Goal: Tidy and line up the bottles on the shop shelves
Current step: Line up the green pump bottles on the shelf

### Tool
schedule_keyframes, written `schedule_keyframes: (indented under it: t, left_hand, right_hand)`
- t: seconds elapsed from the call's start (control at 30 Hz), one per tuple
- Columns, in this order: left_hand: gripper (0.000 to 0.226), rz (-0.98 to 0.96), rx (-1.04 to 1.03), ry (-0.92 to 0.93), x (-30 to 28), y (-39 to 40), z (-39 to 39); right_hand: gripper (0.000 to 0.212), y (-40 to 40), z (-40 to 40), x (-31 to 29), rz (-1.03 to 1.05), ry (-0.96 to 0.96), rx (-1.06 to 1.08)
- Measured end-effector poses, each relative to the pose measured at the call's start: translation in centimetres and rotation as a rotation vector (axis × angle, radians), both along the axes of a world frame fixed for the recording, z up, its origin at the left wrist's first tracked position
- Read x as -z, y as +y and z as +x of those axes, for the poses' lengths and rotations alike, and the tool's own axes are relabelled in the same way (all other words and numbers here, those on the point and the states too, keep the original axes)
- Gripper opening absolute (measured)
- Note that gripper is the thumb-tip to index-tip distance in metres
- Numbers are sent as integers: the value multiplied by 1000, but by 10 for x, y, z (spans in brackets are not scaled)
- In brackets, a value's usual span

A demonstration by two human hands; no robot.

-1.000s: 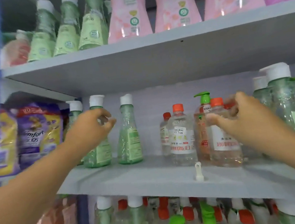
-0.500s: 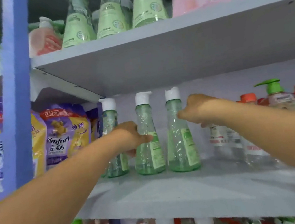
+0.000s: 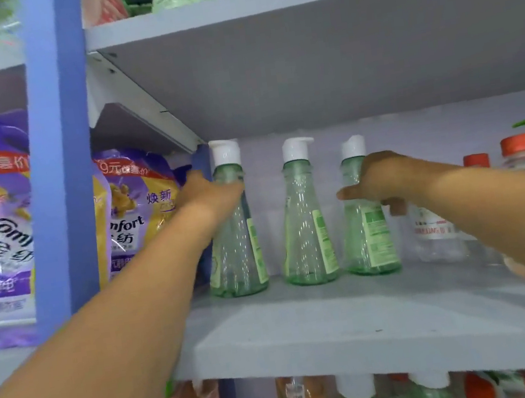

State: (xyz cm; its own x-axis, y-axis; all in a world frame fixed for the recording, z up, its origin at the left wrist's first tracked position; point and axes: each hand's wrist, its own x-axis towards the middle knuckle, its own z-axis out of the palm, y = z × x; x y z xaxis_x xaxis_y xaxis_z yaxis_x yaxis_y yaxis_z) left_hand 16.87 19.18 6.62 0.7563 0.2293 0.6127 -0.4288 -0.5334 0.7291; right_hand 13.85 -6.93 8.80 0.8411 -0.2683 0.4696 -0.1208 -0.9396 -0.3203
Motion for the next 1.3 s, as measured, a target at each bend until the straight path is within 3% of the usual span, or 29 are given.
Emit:
schedule_keyframes:
  t: [0.07, 0.1, 0.2, 0.37, 0.5, 0.6, 0.67, 0.8, 0.9, 1.07, 1.3]
  left_hand:
    - [34, 133, 84, 116, 8, -2, 4]
    - [34, 188, 86, 130, 8, -1, 5]
    - [64, 253, 104, 189, -5, 4, 11]
    - [85, 363, 83, 328, -22, -13, 21]
    - [95, 499, -81, 360, -24, -23, 46]
    - [99, 487, -124, 321, -20, -16, 66]
    - [94, 479, -103, 297, -18, -9, 73]
    - [45, 345, -15, 280, -21, 2, 83]
    - [27, 246, 28, 326, -26, 6, 82]
    - [29, 287, 15, 288, -25, 1, 77]
    - [39, 279, 5, 294, -25, -1, 73]
  right_hand:
    - [55, 9, -10, -17, -161, -32, 94]
    - [56, 15, -12, -25, -113, -33, 39]
    - [67, 43, -2, -39, 208, 31, -233]
    - [87, 76, 27, -11, 46, 121, -195]
    - [81, 73, 53, -11, 199, 214, -301]
    - [57, 65, 68, -19, 325, 328, -444]
    - [44, 62, 76, -19, 377, 346, -525]
    - [29, 61, 95, -9, 433, 293, -667]
    - [25, 63, 105, -1, 452, 204, -705]
    - [24, 70, 101, -5, 311, 265, -591]
    - [24, 75, 102, 4, 328, 129, -538]
